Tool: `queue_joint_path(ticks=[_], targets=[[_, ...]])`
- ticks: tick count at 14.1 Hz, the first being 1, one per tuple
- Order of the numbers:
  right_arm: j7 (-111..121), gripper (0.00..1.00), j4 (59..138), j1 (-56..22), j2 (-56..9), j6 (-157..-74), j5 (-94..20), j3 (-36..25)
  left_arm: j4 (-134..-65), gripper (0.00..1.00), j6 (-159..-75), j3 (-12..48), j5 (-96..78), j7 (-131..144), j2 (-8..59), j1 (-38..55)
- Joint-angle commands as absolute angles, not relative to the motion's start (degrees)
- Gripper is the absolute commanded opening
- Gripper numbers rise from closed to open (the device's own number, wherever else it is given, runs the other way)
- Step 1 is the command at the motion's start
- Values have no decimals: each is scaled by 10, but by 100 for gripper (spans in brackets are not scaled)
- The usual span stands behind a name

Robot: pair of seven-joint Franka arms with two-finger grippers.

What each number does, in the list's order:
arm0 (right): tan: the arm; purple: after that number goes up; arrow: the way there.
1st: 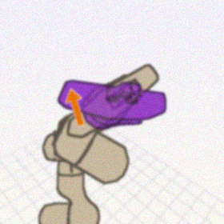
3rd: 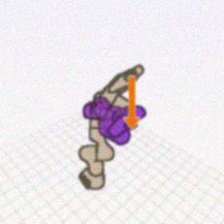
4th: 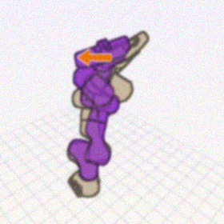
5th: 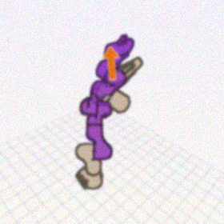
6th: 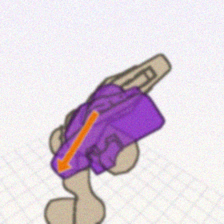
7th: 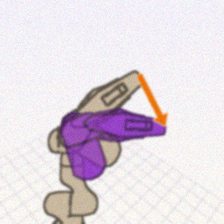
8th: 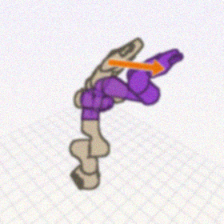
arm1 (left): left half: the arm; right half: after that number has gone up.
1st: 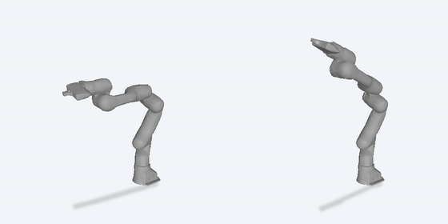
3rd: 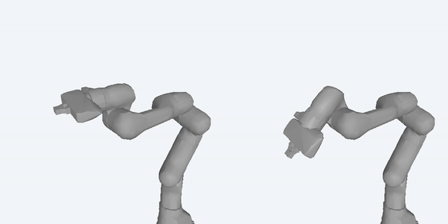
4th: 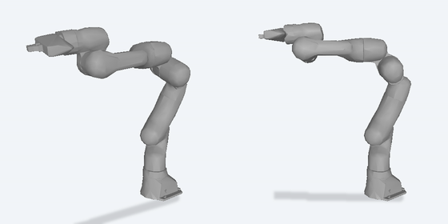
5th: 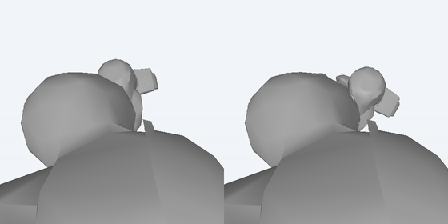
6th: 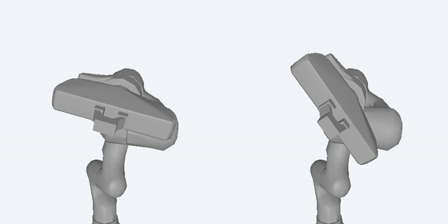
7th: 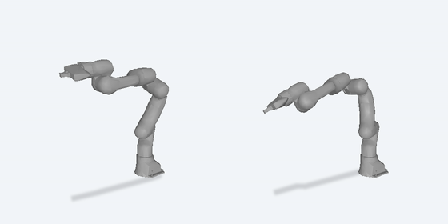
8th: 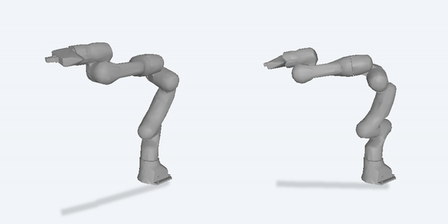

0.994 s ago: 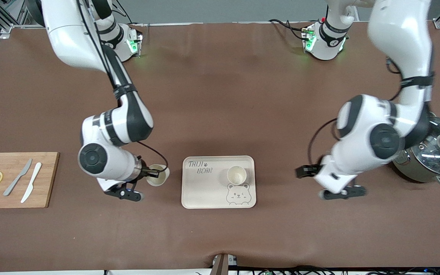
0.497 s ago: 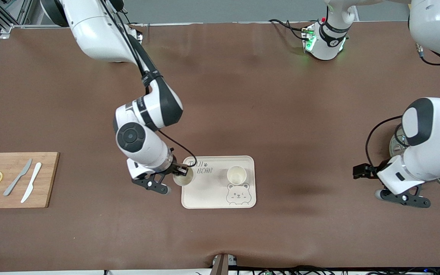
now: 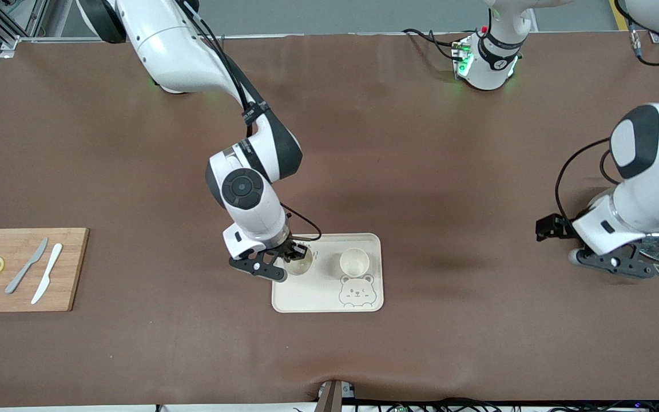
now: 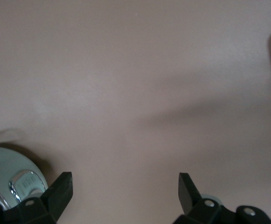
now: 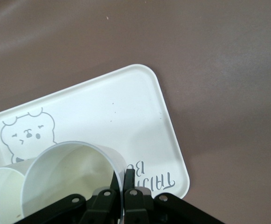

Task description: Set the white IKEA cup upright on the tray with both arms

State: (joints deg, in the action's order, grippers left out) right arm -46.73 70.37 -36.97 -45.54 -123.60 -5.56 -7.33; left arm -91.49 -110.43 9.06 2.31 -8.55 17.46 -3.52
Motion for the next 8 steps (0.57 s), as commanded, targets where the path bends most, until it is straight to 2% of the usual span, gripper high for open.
queue_joint_path(ticks=[1, 8], targets=[[-481, 0, 704, -376, -467, -1247, -36, -79, -1006, 100, -1123, 95, 11, -79, 90, -41], [-482, 0, 725, -384, -483, -1310, -24, -79, -1030, 100, -1117, 95, 11, -83, 38, -43]])
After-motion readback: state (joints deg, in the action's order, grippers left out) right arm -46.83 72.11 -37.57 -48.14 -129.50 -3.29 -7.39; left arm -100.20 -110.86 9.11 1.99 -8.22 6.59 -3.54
